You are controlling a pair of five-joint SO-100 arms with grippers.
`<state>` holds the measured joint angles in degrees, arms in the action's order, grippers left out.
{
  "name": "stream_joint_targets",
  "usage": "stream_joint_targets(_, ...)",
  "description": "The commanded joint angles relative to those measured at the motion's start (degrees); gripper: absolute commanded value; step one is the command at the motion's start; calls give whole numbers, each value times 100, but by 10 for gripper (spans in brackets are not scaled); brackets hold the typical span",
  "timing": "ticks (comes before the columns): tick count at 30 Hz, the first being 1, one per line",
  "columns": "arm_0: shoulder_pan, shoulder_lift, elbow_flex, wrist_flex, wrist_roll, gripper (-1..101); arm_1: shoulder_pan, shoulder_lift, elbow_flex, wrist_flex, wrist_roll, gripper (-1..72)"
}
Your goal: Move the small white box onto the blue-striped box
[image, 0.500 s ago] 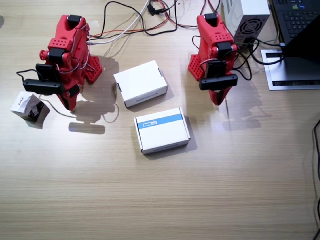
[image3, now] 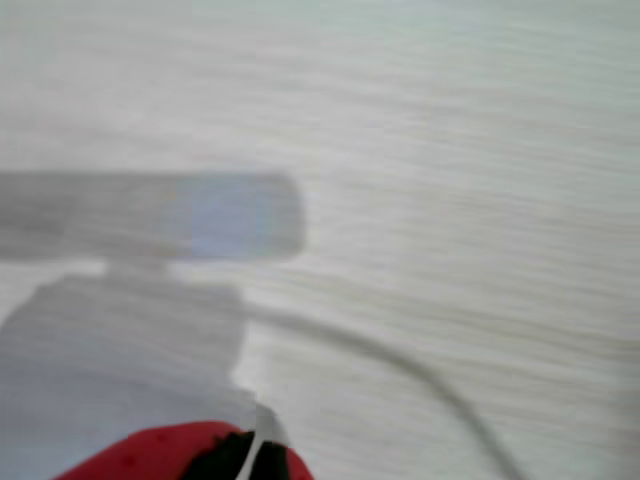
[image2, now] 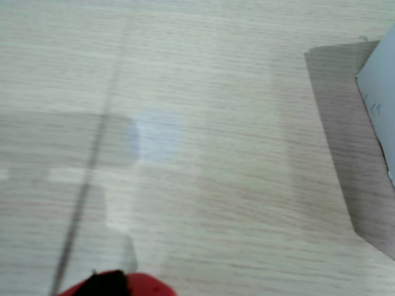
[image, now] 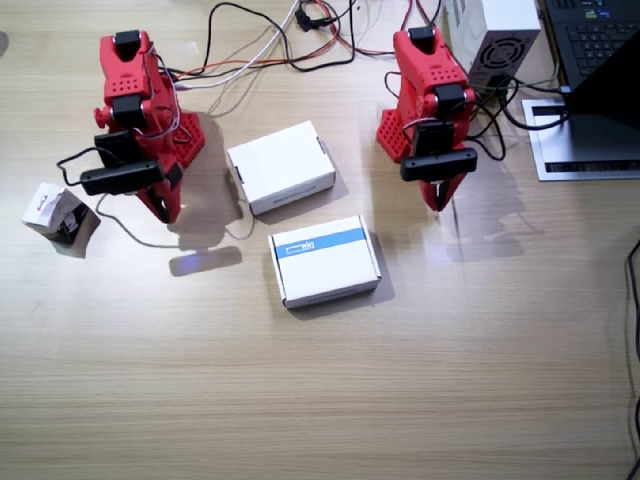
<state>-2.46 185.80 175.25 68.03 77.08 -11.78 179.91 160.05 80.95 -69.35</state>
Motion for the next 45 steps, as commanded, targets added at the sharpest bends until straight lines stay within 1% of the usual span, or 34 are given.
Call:
stream_joint_targets(1, 132, 158, -114, 176, 88, 30, 264, 114, -1626, 105, 316, 125)
stream_joint_targets(3, 141, 158, -114, 149, 44, 86, 650, -26, -2505, 352, 264, 216)
stream_joint_targets(5, 123, 158, -114, 132, 9, 123, 1222, 9, -2971, 694, -35, 303)
stream_joint_targets(7, 44, 158, -114, 123, 123, 163, 1802, 114, -3155, 1002, -457, 367)
stream_joint_targets(9, 62, 158, -114, 35, 26, 187, 2470, 141, -3208, 1195, -747, 426)
stream_joint_targets(11, 62, 158, -114, -9, 18, 193, 3138, 149, -3120, 1213, -1160, 463)
stream_joint_targets(12, 62, 158, -114, -18, 18, 193, 3366, 141, -3041, 1160, -1292, 472)
stream_joint_targets(13, 70, 158, -114, -26, 18, 194, 3428, 88, -2944, 1046, -1248, 470)
stream_joint_targets(14, 88, 158, -114, -26, 62, 194, 3639, -70, -2883, 1090, -1389, 472)
stream_joint_targets(15, 123, 158, -114, -26, 97, 194, 3639, -158, -2944, 1187, -1503, 479)
stream_joint_targets(17, 220, 158, -114, -44, 114, 195, 4087, -457, -2927, 738, -1749, 479)
stream_joint_targets(19, 264, 167, -114, -53, 105, 196, 4764, -738, -2733, 272, -1986, 479)
stream_joint_targets(20, 255, 167, -114, -62, 114, 196, 5027, -747, -2479, -149, -2013, 479)
stream_joint_targets(21, 237, 167, -114, -62, 141, 196, 5229, -782, -2206, -527, -2162, 484)
stream_joint_targets(22, 220, 167, -114, -62, 158, 197, 5344, -923, -1995, -914, -2250, 492)
stream_joint_targets(24, 220, 167, -114, -97, 176, 204, 5388, -1635, -2153, -1213, -2347, 495)
stream_joint_targets(25, 229, 167, -114, -132, 176, 205, 5335, -2162, -2531, -1151, -2329, 492)
stream_joint_targets(26, 255, 167, -114, -149, 167, 207, 5326, -2742, -2988, -967, -2549, 491)
stream_joint_targets(27, 281, 167, -114, -158, 158, 210, 5388, -3296, -3384, -949, -2892, 491)
stream_joint_targets(28, 299, 167, -114, -176, 123, 212, 5555, -3832, -3727, -1037, -3445, 491)
stream_joint_targets(29, 308, 167, -114, -193, 88, 214, 5651, -4342, -4034, -1213, -3771, 491)
stream_joint_targets(30, 308, 167, -114, -202, 53, 215, 5678, -4729, -4254, -1494, -3920, 491)
stream_joint_targets(31, 299, 167, -114, -220, 18, 216, 5722, -4948, -4482, -1644, -4061, 492)
stream_joint_targets(32, 290, 167, -114, -229, -9, 217, 5774, -5168, -4896, -1468, -4131, 493)
stream_joint_targets(34, 290, 167, -114, -246, -26, 217, 6047, -5423, -5546, -721, -4623, 493)
stream_joint_targets(35, 290, 167, -114, -246, -26, 218, 6205, -5484, -5572, -668, -4869, 493)
stream_joint_targets(38, 422, 158, -114, -360, -114, 221, 6495, -5695, -5309, -721, -5273, 494)
stream_joint_targets(40, 554, 149, -105, -387, -193, 222, 6671, -5625, -5019, -633, -5625, 499)
stream_joint_targets(42, 571, 149, -105, -387, -202, 223, 6645, -5634, -4649, -712, -5695, 499)
stream_joint_targets(45, 571, 149, -105, -396, -272, 224, 6346, -5590, -3762, -1257, -5599, 499)
